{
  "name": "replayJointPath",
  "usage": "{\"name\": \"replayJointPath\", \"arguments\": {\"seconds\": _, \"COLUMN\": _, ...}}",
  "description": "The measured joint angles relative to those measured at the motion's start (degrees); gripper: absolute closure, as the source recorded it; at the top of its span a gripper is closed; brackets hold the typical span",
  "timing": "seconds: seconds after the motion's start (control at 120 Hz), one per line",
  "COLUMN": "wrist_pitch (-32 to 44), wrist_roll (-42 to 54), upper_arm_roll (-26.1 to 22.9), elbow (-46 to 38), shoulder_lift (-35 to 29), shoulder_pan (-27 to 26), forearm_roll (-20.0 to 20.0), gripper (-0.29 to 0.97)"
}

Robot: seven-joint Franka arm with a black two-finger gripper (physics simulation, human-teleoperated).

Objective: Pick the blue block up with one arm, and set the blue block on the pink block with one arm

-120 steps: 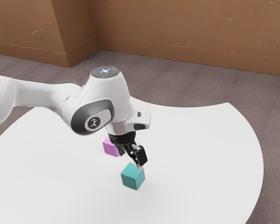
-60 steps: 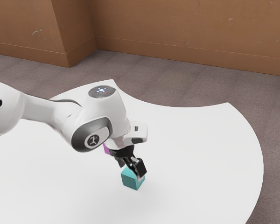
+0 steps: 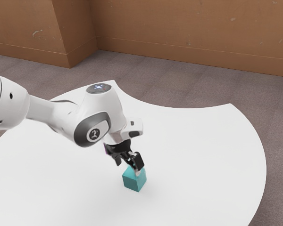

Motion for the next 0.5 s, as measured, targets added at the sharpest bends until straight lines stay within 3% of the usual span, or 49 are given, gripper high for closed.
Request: {"name": "replayJointPath", "arguments": {"seconds": 0.5, "wrist_pitch": 0.71, "wrist_roll": 0.06, "upper_arm_roll": 0.13, "elbow": 2.43, "shoulder_lift": 4.52, "shoulder_pan": -0.66, "forearm_roll": 0.02, "gripper": 0.0}}
